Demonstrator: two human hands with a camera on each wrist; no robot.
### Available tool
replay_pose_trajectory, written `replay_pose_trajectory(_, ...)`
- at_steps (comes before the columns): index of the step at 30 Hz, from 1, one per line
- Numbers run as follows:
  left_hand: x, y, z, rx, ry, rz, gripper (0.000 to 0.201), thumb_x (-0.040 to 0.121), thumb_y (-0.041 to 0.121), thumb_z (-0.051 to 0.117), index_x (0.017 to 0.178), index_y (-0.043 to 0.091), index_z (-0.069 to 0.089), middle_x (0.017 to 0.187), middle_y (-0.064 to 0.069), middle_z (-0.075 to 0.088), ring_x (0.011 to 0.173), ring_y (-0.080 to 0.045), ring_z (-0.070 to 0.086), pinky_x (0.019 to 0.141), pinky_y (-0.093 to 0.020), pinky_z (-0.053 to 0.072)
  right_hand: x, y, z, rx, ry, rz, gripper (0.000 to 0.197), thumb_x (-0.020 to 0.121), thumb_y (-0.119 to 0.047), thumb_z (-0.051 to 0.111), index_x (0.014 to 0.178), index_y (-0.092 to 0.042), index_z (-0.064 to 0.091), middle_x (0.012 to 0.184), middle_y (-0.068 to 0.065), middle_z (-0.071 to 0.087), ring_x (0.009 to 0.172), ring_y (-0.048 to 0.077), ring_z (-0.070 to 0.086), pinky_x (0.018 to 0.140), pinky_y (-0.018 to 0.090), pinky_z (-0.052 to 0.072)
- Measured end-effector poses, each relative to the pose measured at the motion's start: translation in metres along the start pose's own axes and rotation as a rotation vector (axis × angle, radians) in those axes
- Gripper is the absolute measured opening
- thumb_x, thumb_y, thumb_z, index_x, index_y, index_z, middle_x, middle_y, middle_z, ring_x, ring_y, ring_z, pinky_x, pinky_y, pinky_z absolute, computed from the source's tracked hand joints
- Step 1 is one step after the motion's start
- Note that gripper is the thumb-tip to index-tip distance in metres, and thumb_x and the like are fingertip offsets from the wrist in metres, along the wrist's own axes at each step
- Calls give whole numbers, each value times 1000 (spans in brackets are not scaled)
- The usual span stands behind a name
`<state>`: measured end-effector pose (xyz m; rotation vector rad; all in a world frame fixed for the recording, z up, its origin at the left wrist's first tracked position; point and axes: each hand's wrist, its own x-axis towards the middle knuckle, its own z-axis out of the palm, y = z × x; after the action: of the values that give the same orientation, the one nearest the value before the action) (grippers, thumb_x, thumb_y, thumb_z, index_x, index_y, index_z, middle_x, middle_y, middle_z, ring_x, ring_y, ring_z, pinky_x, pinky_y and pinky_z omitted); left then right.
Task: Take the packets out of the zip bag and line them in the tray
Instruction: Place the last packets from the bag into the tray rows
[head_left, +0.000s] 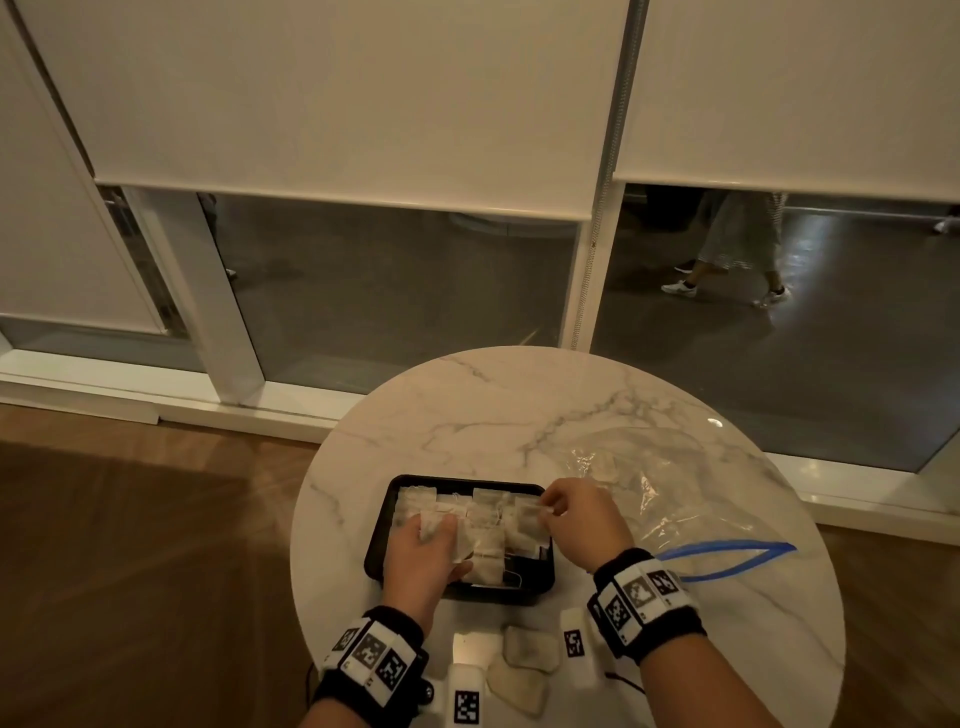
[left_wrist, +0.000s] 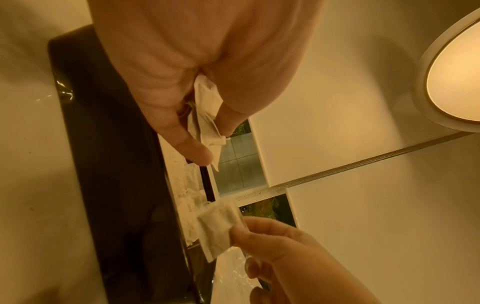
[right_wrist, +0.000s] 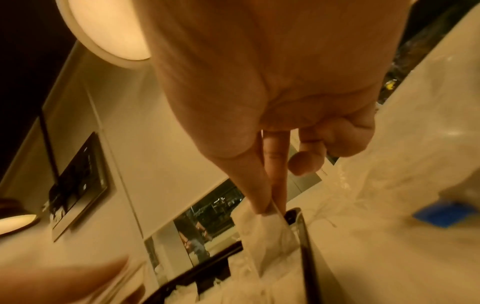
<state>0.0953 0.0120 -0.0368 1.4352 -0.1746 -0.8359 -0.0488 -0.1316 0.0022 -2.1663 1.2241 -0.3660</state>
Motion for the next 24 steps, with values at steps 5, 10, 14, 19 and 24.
replay_pose_trajectory(5,1,-3,1,12,13,20,43,97,21,66,134,3,56,130,-16,60,107,-30,66,63,-28,60,7,-12,13,-317,-100,-34,23,88,-18,57,103,-29,71,100,-4,70,89,17,66,78,30,56)
replay_pose_trajectory(10,1,-3,1,5,1,21,41,98,20,64,135,3,56,127,-15,61,105,-28,66,63,-27,60,15,-17,19,-439,-182,-23,24,83,-17,58,100,-26,73,100,-1,71,92,21,66,82,32,56)
replay_pose_trajectory(14,-2,0,2,18,-19,26,31,98,18,63,126,4,61,124,-15,61,104,-28,66,63,-27,60,18,-17,24,-478,-179,-18,23,83,-16,58,98,-27,72,99,-1,70,92,21,66,81,33,57)
replay_pose_trajectory(19,-7,4,2,27,-37,34,13,99,17,62,107,9,67,116,-15,65,103,-28,67,64,-28,59,22,-15,31,-510,-163,-37,20,84,-22,62,100,-27,72,100,0,71,94,21,67,83,34,57)
replay_pose_trajectory(24,-9,7,2,30,-37,36,12,99,15,61,106,8,67,115,-16,66,103,-29,67,64,-30,60,22,-12,35,-533,-154,-58,20,85,-22,63,103,-27,72,103,2,71,98,23,66,86,35,56)
